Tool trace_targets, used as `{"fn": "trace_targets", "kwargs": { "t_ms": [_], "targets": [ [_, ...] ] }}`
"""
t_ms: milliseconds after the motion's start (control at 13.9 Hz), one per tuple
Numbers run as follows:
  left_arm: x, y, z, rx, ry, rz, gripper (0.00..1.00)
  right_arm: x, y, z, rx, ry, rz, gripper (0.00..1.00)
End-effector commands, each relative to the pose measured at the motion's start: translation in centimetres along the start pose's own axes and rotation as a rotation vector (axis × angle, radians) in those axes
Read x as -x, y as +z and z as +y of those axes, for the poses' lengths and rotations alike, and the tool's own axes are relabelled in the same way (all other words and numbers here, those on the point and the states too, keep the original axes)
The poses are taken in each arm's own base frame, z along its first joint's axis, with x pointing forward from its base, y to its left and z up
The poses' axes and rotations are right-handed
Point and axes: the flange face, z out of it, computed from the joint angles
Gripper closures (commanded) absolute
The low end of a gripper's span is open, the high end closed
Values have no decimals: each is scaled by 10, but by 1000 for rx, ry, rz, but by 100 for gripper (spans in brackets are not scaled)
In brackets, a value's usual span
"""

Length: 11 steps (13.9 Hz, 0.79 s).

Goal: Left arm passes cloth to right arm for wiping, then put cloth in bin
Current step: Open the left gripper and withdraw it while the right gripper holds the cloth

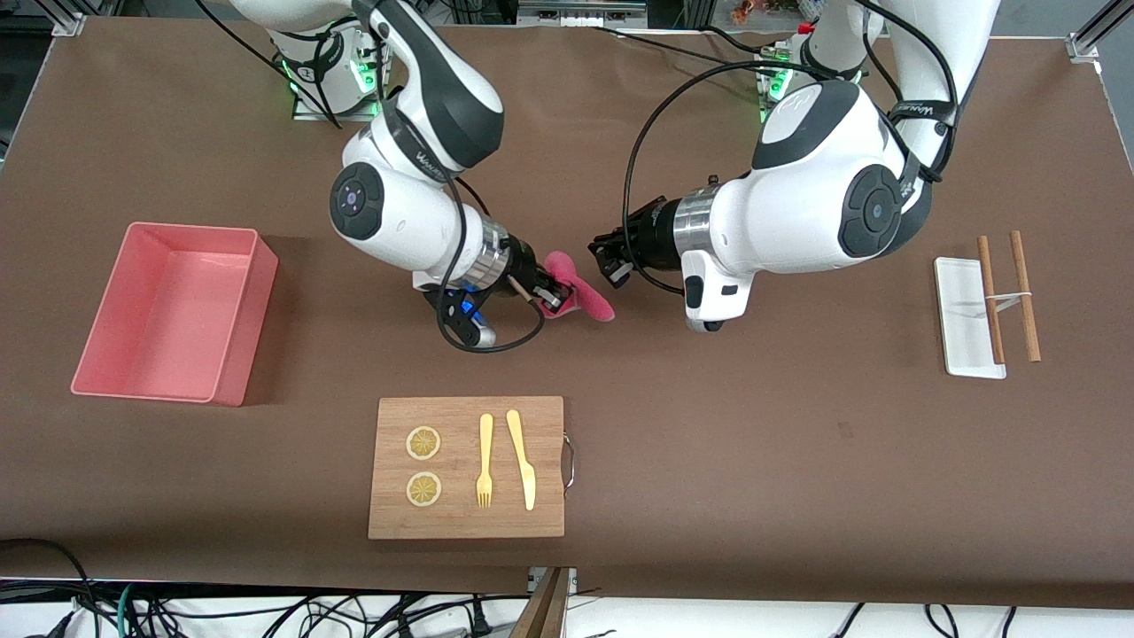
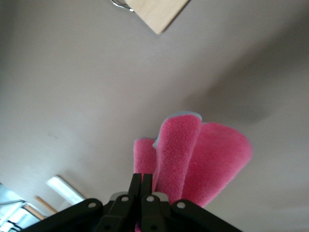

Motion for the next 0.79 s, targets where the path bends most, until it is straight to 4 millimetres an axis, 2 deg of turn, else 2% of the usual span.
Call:
{"fn": "trace_targets", "kwargs": {
  "t_ms": [0, 72, 144, 289, 433, 577, 721],
  "targets": [
    [1, -7, 1, 8, -9, -2, 55, -14, -13, 15, 89, -78, -41, 100],
    [-2, -10, 1, 12, -9, 2, 13, -16, -12, 20, 129, -98, -34, 100],
    [-6, -12, 1, 14, -7, 12, 0, -19, -11, 24, 167, -110, -18, 100],
    [-27, -29, -3, 23, -9, 47, 0, -24, -7, 35, 249, -152, -2, 100],
    [-45, -38, -15, -48, 22, 107, 0, -31, 2, 52, 336, -151, -48, 100],
    [-59, -52, -29, -117, 64, 187, 0, -34, 21, 68, 385, -132, -82, 100],
    [-80, -66, -45, -139, 127, 207, 0, -27, 40, 75, 404, -128, -108, 100]
  ]
}}
